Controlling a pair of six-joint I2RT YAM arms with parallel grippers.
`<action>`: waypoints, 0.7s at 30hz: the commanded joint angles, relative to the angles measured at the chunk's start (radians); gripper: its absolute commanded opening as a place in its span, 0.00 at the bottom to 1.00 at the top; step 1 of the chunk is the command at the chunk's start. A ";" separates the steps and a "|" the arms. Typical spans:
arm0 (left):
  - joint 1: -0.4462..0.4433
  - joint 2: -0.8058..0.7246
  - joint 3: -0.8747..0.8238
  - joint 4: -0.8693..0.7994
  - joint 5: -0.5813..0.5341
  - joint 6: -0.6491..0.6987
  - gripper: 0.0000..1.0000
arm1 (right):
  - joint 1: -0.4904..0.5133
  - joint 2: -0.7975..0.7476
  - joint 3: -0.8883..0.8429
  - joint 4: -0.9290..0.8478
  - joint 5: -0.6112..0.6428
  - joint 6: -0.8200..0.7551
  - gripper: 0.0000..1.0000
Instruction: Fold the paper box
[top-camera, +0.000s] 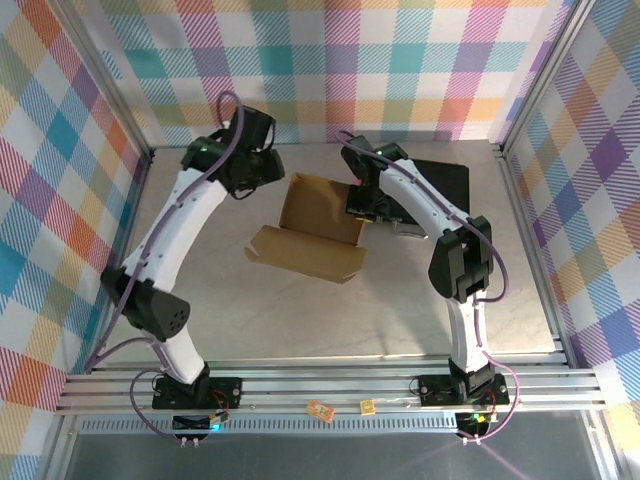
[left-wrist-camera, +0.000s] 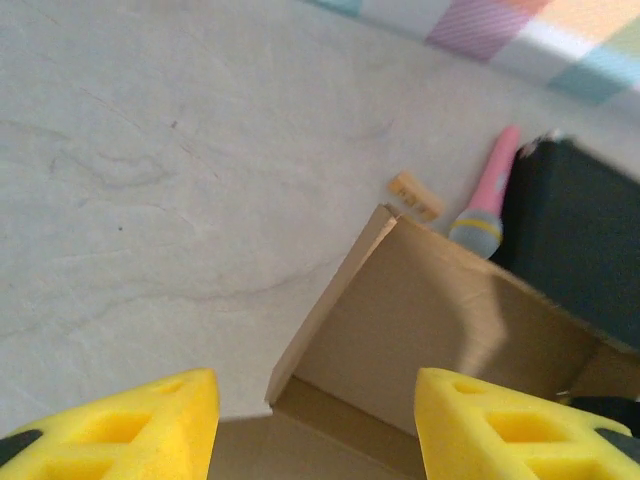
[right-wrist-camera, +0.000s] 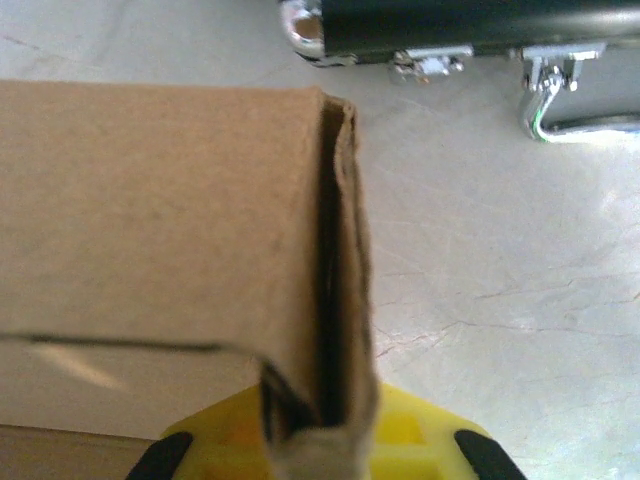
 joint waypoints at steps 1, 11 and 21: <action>0.013 -0.086 -0.008 -0.095 -0.052 -0.144 0.55 | -0.019 -0.058 -0.043 0.010 -0.035 0.128 0.00; -0.032 -0.236 -0.151 -0.306 0.100 -0.435 0.74 | -0.019 -0.095 -0.145 0.053 -0.080 0.360 0.00; -0.112 -0.217 -0.317 -0.177 0.186 -0.585 0.76 | -0.018 -0.108 -0.232 0.105 -0.138 0.427 0.00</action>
